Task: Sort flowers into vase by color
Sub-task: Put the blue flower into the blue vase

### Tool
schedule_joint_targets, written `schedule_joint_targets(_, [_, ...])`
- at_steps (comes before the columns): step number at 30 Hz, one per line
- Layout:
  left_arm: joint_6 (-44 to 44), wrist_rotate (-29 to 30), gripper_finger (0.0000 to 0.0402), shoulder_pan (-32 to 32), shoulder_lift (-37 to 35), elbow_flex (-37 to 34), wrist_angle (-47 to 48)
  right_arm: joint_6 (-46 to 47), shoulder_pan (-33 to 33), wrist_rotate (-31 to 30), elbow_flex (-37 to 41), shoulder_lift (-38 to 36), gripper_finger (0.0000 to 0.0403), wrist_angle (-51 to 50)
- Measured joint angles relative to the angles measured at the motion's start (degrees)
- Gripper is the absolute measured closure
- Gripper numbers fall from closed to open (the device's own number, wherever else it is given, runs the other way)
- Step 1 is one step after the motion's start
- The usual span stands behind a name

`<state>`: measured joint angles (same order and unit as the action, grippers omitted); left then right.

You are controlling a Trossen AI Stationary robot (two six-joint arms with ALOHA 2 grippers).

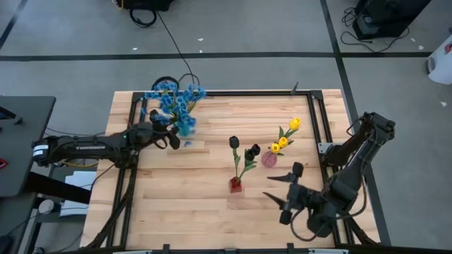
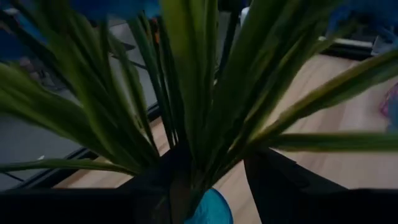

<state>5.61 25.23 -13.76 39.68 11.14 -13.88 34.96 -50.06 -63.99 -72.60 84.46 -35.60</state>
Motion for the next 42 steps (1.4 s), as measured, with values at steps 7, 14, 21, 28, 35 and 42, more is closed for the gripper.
schedule_joint_targets(7, [0.6, -1.9, 0.0249, 1.4, -9.5, 0.0, 8.3, 3.5, -1.2, 2.8, 4.0, -6.0, 0.0173, -2.4])
schedule_joint_targets(14, [0.9, -1.9, 0.0249, 6.1, -20.3, 0.0, 14.1, 2.6, -1.9, 6.6, 15.6, -15.6, 0.0173, 4.6])
schedule_joint_targets(21, [0.6, -1.3, 0.0250, 11.9, -25.1, 0.0, 14.0, -2.2, -3.9, 2.4, 32.4, -30.9, 0.0175, 20.9])
schedule_joint_targets(28, [-3.7, 1.3, 0.0250, 16.5, -30.0, 0.0, 14.0, -13.6, -3.4, 6.6, 47.2, -42.3, 0.0175, 44.9])
schedule_joint_targets(35, [-4.0, 3.4, 0.0250, 18.6, -36.3, 0.0, 18.6, -19.1, -3.4, 9.4, 53.2, -47.6, 0.0175, 50.4])
schedule_joint_targets(42, [-3.6, 3.4, 0.0250, 20.2, -39.7, 0.0, 22.5, -21.6, -3.4, 12.2, 57.7, -53.0, 0.0175, 52.7])
